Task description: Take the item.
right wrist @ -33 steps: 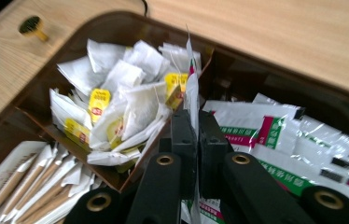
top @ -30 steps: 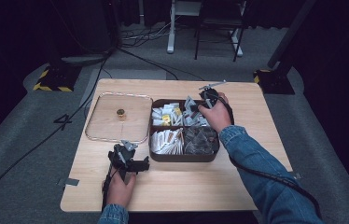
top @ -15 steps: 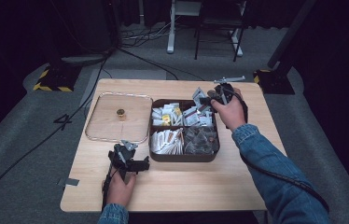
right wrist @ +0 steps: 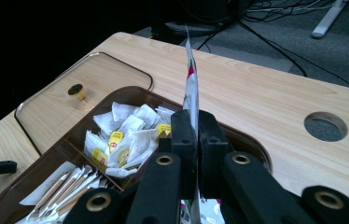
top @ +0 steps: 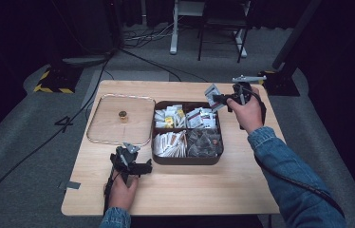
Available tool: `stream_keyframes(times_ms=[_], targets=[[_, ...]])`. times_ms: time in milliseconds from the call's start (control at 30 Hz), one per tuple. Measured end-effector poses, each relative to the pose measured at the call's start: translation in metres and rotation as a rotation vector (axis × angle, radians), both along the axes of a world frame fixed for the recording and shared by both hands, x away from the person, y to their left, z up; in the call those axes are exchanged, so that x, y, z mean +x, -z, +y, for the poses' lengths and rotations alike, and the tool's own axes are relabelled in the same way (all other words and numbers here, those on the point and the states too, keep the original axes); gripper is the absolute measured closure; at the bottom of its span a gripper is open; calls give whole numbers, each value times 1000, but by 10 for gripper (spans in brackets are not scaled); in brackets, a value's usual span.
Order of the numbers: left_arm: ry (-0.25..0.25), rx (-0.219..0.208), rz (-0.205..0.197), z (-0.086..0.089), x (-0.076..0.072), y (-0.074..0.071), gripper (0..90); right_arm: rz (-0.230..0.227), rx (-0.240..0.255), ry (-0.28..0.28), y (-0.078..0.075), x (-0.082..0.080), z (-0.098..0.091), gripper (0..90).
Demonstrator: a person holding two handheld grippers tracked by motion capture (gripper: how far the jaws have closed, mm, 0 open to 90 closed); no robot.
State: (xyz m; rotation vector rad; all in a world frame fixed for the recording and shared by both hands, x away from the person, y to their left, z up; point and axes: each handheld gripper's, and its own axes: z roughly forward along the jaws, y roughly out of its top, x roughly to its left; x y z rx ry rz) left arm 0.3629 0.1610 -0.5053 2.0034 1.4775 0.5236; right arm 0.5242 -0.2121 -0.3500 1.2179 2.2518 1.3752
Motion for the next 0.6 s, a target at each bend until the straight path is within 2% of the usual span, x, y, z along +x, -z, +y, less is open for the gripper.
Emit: stream_keyframes(times_ms=[267,600], targets=[[0,0,0,0,0,0,2,-1,30,37,-2,-4,-28,878],[0,0,0,0,0,0,2,14,25,126,3,-3,-71,878]])
